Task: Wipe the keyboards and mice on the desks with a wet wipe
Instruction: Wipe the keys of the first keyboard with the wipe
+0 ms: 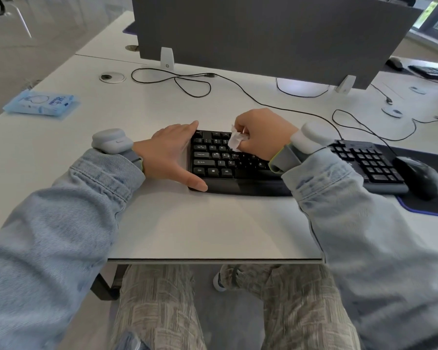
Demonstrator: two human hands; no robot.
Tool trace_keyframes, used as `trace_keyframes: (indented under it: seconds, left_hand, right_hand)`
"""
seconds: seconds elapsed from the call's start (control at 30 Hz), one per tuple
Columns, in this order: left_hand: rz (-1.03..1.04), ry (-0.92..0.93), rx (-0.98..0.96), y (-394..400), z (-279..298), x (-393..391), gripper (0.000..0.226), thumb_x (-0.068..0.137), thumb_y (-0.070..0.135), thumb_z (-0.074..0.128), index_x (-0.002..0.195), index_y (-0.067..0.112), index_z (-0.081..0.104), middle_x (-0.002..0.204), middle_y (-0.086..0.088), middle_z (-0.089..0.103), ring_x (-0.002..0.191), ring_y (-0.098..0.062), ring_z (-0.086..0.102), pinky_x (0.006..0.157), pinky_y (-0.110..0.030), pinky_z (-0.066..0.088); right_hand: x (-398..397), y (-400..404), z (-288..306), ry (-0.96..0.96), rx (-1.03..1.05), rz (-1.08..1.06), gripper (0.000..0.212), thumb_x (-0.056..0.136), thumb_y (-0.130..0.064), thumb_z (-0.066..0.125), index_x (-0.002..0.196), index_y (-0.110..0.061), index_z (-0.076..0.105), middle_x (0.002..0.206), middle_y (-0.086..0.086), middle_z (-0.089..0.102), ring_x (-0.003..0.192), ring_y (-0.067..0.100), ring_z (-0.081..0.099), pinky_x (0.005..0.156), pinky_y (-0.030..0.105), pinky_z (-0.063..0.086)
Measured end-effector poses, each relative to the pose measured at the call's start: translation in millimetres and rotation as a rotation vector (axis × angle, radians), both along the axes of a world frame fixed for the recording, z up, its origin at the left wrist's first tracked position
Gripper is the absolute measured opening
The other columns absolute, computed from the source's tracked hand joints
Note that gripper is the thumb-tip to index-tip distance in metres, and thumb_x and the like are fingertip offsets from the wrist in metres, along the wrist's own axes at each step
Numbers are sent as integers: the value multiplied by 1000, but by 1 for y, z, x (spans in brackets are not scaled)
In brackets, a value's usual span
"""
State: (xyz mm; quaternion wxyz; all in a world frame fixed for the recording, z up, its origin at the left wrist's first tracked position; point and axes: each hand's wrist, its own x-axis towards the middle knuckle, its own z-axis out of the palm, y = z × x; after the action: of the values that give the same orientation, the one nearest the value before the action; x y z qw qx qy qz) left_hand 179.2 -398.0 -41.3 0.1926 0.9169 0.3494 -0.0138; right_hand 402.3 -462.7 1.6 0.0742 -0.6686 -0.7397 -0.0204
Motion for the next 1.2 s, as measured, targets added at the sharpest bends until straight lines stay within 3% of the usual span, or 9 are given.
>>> trace_keyframes:
  seconds: [0.1,0.27,0.4,0.57,0.67,0.8,0.87,1.0,1.2]
  left_hand:
    - [-2,1,0,0,0,0,175,20,110,37,160,16,-8,168,-1,4,154,-17,1,125,-37,4]
    - [4,10,2,-3,4,0,164,31,96,51,160,15,-8,168,-2,3,154,-17,1,125,-35,4]
    - [-2,14,6,-2,3,0,168,28,100,49,160,15,-9,168,-1,3,154,-17,2,125,-35,4]
    - [5,9,13,-1,2,0,166,29,100,49,160,16,-8,168,-1,5,154,-18,3,125,-37,6]
    - [-15,-30,37,4,-1,1,154,36,102,55,159,20,14,160,0,27,148,-25,21,123,-46,20]
    - [-25,-140,41,8,-3,4,115,41,98,63,131,28,48,124,6,52,118,-20,48,105,-46,41]
    - [-30,-128,36,7,-4,3,128,40,99,62,143,26,40,138,3,48,131,-23,42,112,-47,36]
    - [15,-6,5,0,-1,0,159,35,95,52,160,17,-6,168,-2,7,154,-18,3,126,-39,7]
    - [1,21,-6,-1,2,0,174,21,108,41,160,16,-9,168,-1,4,154,-17,1,125,-38,5]
  right_hand:
    - [-2,4,2,-37,-26,-23,17,81,-24,56,82,-10,65,81,5,63,76,28,59,69,35,52]
    - [0,-4,5,-29,-79,5,23,86,-24,56,89,-3,65,83,9,63,75,27,54,62,26,35]
    - [1,2,2,-27,-21,-54,19,86,-24,53,88,-7,62,93,9,67,84,29,60,71,32,49]
    - [-15,0,2,197,84,52,9,84,-24,61,79,-20,55,70,-14,50,68,12,49,61,18,38]
    - [-41,-1,-4,242,42,198,16,82,-25,66,75,-26,51,62,-15,45,66,14,45,63,25,34]
    - [-54,6,-13,232,40,248,12,82,-29,64,78,-25,53,65,-14,46,70,16,46,66,33,42]
    - [-49,5,-14,204,32,236,23,82,-27,63,70,-31,44,62,-14,44,67,16,44,64,33,39]
    - [-20,-5,-13,160,1,177,25,82,-28,64,68,-23,44,61,-8,45,59,11,41,60,33,40]
    - [22,-27,-5,122,-22,100,21,82,-29,67,77,-12,56,62,-3,51,61,19,45,59,31,37]
